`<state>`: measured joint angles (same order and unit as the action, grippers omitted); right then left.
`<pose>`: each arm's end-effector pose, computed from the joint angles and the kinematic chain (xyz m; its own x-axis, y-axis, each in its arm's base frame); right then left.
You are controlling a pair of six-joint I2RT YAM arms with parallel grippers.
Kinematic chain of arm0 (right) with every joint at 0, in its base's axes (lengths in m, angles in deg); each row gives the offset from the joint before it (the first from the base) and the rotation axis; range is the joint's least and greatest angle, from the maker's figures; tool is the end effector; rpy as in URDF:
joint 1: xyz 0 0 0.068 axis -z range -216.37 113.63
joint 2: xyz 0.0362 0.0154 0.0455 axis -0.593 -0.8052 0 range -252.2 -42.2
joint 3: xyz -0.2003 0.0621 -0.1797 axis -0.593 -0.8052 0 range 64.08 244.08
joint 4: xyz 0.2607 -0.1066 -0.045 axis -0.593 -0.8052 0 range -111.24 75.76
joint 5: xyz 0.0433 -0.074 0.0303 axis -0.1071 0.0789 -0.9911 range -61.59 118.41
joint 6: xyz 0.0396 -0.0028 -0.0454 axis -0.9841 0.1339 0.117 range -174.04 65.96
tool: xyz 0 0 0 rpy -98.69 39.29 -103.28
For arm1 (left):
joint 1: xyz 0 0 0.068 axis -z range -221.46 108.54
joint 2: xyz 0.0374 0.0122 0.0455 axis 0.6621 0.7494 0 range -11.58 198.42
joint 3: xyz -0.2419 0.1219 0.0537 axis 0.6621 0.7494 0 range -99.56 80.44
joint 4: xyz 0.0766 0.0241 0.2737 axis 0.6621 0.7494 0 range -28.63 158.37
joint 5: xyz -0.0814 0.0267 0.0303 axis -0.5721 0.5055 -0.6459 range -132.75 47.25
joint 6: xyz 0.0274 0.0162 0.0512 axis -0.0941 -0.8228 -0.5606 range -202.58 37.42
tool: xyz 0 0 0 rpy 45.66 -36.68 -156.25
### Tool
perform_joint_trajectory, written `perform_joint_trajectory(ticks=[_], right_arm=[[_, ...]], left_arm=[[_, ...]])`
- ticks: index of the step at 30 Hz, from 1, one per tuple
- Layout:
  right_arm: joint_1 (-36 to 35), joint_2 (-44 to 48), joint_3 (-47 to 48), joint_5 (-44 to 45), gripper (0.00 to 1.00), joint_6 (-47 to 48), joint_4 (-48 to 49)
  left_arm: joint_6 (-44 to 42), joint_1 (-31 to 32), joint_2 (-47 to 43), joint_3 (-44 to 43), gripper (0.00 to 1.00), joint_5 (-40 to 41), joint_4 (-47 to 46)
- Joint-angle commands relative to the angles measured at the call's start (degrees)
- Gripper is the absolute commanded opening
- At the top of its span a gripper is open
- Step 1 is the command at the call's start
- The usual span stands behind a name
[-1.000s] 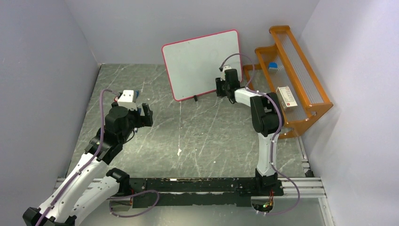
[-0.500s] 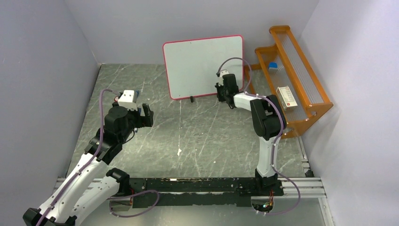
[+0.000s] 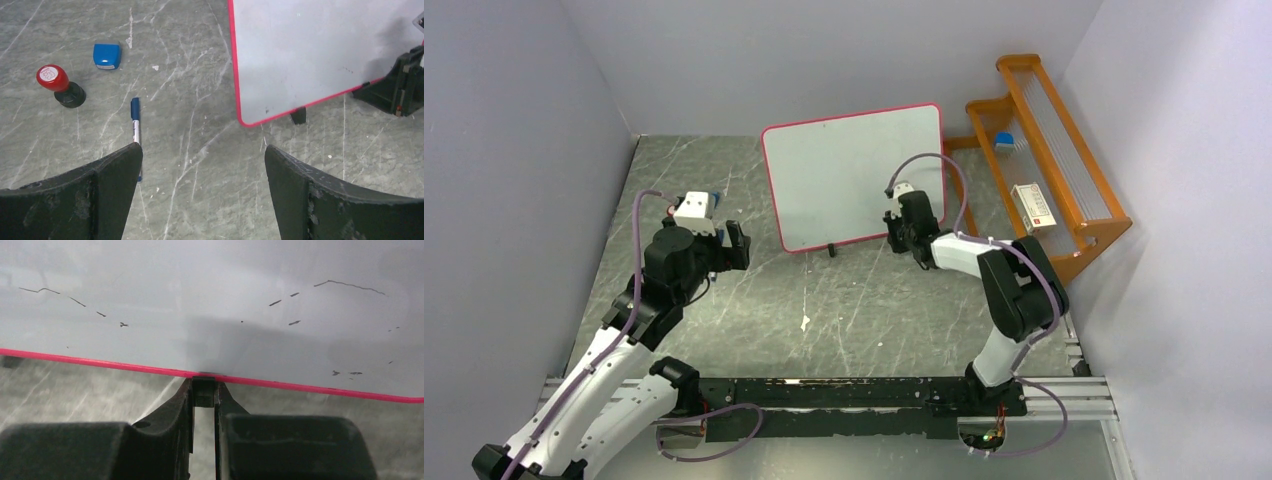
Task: Write a sentence on the whiteboard
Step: Move the whiteboard stand to the center of the board.
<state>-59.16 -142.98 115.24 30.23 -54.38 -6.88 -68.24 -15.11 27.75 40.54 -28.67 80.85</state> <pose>0.3496 0.1453 0.1295 -0.6222 -0.2550 -0.7402 -0.3617 0.9321 -0.0170 0.1783 -0.0762 0.3077 -0.3368 -0.1013 -0.9361 0.1453 0.9767 -0.1580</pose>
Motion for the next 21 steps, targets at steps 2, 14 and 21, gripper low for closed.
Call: perform_joint_trajectory(ticks=[2, 14, 21], right_arm=[[-3.2, 7.2, -5.6, 0.3, 0.00, -2.5, 0.3], [-10.8, 16.2, -12.7, 3.5, 0.00, -7.0, -2.4], [-13.5, 19.2, -14.2, 5.5, 0.00, -9.8, -2.7]], left_arm=[[0.6, -0.3, -1.3, 0.3, 0.96, -0.7, -1.4], [1.5, -0.3, -2.7, 0.5, 0.96, 1.5, -0.8], [2.0, -0.4, -3.1, 0.4, 0.97, 3.1, -0.5]])
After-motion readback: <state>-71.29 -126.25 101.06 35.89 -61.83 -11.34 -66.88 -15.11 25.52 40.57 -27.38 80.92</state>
